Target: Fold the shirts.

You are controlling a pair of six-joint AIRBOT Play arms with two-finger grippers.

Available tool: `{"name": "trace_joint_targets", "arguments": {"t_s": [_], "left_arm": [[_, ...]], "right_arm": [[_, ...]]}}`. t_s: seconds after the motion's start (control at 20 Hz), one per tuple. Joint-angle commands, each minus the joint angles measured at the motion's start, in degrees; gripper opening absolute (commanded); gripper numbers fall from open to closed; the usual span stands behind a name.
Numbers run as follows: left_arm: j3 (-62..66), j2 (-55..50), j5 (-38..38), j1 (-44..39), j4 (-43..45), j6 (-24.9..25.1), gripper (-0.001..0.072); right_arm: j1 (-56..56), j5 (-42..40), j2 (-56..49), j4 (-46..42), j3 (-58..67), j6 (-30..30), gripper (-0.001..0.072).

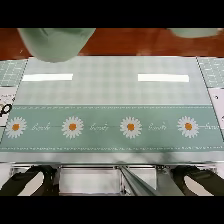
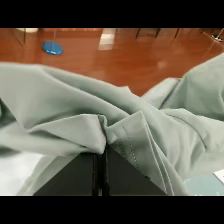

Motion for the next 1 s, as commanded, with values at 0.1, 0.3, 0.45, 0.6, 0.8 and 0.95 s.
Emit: {"name": "trace_joint_targets", "arguments": {"t_s": [0.1, 0.3, 0.45, 0.6, 0.8, 0.95], "left_arm": [[-4.42, 10.58, -15.91, 0.33, 3.28, -3.5, 0.0022], [-24.46, 16.2, -19.93, 0.33, 3.52, -3.8, 0.0022], [-42.47, 15.26, -16.15, 0.33, 3.91, -1.14, 0.0022], [-55.3, 8.76, -3.26, 0.2, 3.58, 2.38, 0.0022], [-57.33, -7.98, 16.7, -2.08, -0.22, 4.68, 0.0023], [-53.44, -20.39, 25.55, -5.55, -9.11, 8.33, 0.0023]], "right_arm": [[-0.13, 16.2, 11.04, -8.31, -11.41, 2.23, 0.0033], [-0.13, 11.5, 19.91, -7.13, -35.63, 4.81, 0.0033], [-0.13, 5.64, 22.53, -6.56, -53.09, 5.9, 0.0033], [-0.15, -5.31, 18.62, -6.8, -65.29, 5.88, 0.0033], [-2.03, -20.94, 2.05, -8.68, -66.16, 6.05, 0.0033], [-8.61, -27.85, -11.47, 1.55, -62.73, 6.8, 0.0034]]}}
